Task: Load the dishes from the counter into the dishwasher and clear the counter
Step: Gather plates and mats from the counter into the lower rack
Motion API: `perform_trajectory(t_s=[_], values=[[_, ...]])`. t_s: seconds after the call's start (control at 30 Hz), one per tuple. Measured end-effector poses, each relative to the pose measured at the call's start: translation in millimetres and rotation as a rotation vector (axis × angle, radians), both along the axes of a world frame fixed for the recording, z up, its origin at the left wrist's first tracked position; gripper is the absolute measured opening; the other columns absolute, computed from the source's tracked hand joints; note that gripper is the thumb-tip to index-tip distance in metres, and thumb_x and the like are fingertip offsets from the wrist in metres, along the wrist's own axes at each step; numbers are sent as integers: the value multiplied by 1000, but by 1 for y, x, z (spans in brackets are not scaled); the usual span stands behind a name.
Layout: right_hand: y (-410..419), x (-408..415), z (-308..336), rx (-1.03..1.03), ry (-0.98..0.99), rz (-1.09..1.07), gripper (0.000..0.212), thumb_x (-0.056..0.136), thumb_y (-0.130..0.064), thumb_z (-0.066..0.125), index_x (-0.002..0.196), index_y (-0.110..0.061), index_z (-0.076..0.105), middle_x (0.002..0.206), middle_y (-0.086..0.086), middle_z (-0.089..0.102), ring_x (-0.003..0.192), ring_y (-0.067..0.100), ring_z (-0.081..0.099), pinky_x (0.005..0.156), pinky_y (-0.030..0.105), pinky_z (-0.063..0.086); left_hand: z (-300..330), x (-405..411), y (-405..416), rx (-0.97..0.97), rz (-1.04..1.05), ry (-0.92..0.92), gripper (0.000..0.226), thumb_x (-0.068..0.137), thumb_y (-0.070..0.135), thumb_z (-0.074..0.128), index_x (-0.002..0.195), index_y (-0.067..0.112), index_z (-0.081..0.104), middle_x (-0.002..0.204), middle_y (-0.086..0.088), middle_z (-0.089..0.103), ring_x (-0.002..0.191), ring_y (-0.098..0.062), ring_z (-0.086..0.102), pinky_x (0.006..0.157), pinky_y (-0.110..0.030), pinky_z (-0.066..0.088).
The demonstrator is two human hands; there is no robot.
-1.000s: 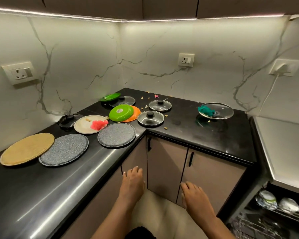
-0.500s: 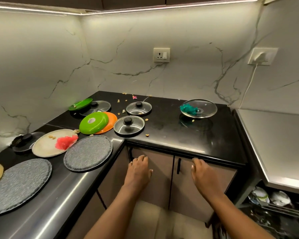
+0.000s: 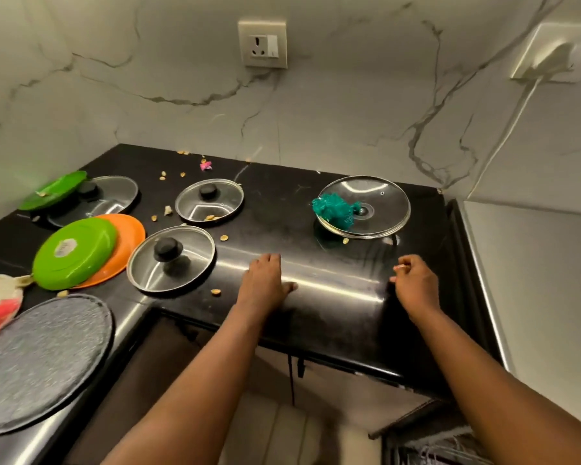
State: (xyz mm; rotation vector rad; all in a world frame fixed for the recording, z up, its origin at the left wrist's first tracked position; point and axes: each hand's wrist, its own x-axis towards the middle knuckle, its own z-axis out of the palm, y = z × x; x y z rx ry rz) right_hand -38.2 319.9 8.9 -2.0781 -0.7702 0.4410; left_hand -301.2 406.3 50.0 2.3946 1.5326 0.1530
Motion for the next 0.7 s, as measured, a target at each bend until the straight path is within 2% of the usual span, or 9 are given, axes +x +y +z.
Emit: perform_trajectory(t_s=[0.07,0.13,0.2,0.3,0.4,0.47,0.57,0.7], values=[[17,13,-1,26,111,-17,22,96,-6,42,107,-13,59,102,13,66,82,28,67,73,39,56,0,15,22,-16,4,32,68,82,46,70,132,8,43,135,-14,47,123,-34,45,97,-43,41],[31,20,0,71,213,-35,29,96,0,38,112,-13,58,102,12,64,75,21,64,63,28,53,-1,25,43,-51,8,78,76,78,49,74,133,7,41,137,-15,45,124,-35,44,100,-45,41],[43,26,-3,112,289,-45,32,97,2,36,118,-11,56,100,10,64,75,19,64,63,25,52,-3,31,62,-107,13,146,90,72,53,77,138,7,36,144,-18,37,129,-38,39,105,-49,38],[63,39,-9,163,378,-29,30,98,-1,44,124,-11,56,93,6,66,74,16,64,64,23,53,-8,37,90,-218,25,241,114,66,52,82,150,9,18,157,-21,12,142,-45,16,111,-58,28],[73,47,-9,195,439,37,31,95,1,53,120,-16,59,89,4,67,75,12,65,69,20,54,-16,36,107,-331,44,211,111,60,46,88,146,13,26,159,-19,6,144,-46,5,110,-64,26],[82,50,-6,293,557,37,36,95,3,53,121,-22,58,94,3,68,79,11,67,72,21,56,-21,35,114,-365,45,205,110,59,45,89,145,15,28,160,-18,2,145,-47,2,109,-66,25],[103,51,6,483,835,-10,27,99,-5,49,117,-22,59,110,2,67,97,14,68,80,31,56,-22,37,115,-385,45,228,119,61,45,88,151,15,17,160,-18,-5,145,-46,-2,109,-67,24],[134,43,13,530,1008,27,26,99,-10,50,109,-32,59,109,-6,69,107,14,65,96,45,48,-16,42,116,-438,57,264,124,65,41,86,155,13,4,160,-16,-12,145,-44,-6,107,-71,21]])
